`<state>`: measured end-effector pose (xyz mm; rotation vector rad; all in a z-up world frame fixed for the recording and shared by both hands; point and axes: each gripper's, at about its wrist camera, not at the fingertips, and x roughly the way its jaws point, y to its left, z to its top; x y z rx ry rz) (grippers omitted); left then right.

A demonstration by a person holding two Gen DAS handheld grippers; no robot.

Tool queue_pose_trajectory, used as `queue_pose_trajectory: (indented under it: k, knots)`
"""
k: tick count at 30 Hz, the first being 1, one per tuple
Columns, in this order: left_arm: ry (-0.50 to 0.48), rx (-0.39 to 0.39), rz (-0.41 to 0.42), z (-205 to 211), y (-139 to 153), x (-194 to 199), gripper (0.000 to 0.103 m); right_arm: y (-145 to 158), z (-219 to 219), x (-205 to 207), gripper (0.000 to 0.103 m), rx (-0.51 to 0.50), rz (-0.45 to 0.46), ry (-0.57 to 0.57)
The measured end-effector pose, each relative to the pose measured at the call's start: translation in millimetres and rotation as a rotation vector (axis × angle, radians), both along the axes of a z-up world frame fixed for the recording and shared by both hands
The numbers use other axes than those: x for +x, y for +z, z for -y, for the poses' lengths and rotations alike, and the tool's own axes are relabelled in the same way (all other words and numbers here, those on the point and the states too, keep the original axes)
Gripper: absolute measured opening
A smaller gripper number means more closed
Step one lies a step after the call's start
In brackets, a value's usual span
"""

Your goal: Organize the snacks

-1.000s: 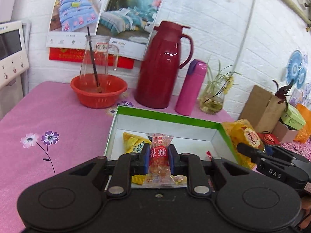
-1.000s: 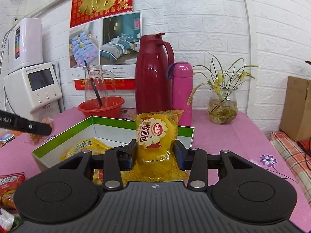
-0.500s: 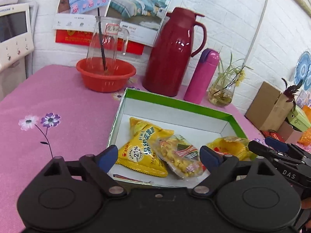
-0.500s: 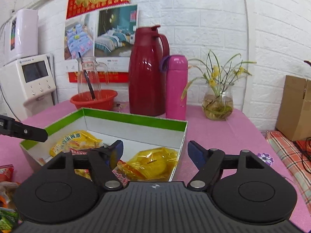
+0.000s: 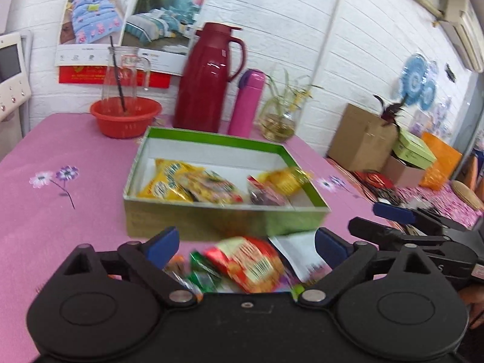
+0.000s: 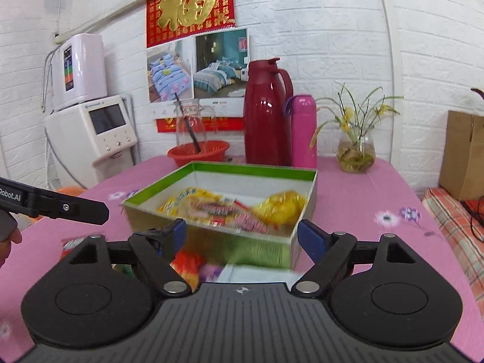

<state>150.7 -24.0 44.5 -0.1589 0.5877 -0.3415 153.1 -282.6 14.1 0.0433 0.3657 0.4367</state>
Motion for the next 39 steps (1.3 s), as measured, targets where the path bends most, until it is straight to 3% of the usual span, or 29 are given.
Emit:
queue_pose_trajectory:
  k: [10, 12, 15, 19, 27, 28, 29, 31, 33, 38, 39]
  knots:
    - [-0.131, -0.13, -0.122, 3, -44, -69, 0.103, -38, 8, -59, 0.103, 0.085, -0.164, 0.121]
    - [-0.121, -0.141, -0.151, 0, -54, -74, 0.103, -45, 0, -65, 0.103, 0.081, -0.188, 0.146]
    - [-0.092, -0.168, -0.18, -9, -66, -75, 0.092, -52, -14, -72, 0.103, 0.065, -0.204, 0.178]
    - [-0.04, -0.217, -0.202, -24, -72, -70, 0.088, -58, -34, -66, 0.103, 0.082, -0.247, 0.233]
    - [-0.017, -0.232, -0.193, -35, -70, -67, 0.087, -65, -53, -45, 0.103, 0.201, -0.342, 0.232]
    - [-0.02, -0.238, -0.196, -37, -71, -67, 0.087, -67, -54, -43, 0.075, 0.183, -0.346, 0.225]
    - [-0.022, -0.243, -0.2, -37, -71, -67, 0.087, -70, -55, -41, 0.055, 0.159, -0.362, 0.218]
    - [-0.033, -0.244, -0.198, -35, -72, -66, 0.087, -75, -49, -41, 0.036, 0.15, -0.377, 0.23]
    - [-0.042, -0.243, -0.203, -33, -72, -63, 0.087, -74, -42, -45, 0.024, 0.13, -0.369, 0.23]
    - [-0.069, -0.262, -0.215, -22, -73, -50, 0.087, -74, -19, -52, 0.023, 0.091, -0.345, 0.176]
    - [-0.076, -0.262, -0.217, -19, -73, -47, 0.085, -73, -16, -51, 0.033, 0.088, -0.343, 0.185]
